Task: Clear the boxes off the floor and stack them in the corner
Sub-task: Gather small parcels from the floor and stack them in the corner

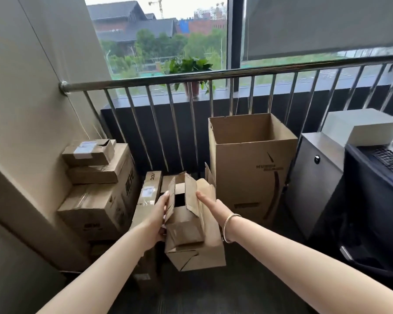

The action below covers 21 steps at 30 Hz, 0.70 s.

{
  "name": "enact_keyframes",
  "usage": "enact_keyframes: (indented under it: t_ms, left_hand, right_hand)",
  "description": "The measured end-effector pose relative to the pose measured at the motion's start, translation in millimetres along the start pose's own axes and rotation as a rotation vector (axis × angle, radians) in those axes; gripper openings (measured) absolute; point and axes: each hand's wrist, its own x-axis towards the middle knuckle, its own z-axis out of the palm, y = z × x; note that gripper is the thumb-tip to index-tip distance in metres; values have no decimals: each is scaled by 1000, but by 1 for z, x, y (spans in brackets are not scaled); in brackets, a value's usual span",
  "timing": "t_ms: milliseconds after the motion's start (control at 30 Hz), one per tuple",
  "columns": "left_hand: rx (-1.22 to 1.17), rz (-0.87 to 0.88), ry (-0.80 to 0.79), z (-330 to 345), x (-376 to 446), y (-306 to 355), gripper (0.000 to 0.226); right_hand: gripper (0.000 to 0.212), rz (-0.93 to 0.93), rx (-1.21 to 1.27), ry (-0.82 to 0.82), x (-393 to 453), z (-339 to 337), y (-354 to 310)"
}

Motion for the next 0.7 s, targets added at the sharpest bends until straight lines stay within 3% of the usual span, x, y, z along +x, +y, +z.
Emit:
enact_keyframes:
  t_ms: [133,267,533,700]
  left_hand:
    - [-27,14,25,12,74,49,65]
    - [-27,27,12,19,149,91,63]
    - [-108,-42,-79,24,305,154,68]
    - [-88,-80,-120,19,403,186,63]
  right_hand:
    - [125,17,36,-49,80,-14,-45]
    - [119,43,60,-33,153,-22,-82]
    - [118,95,69,59,308,-25,-138]
    - [134,148,60,155,406,-19,-160]
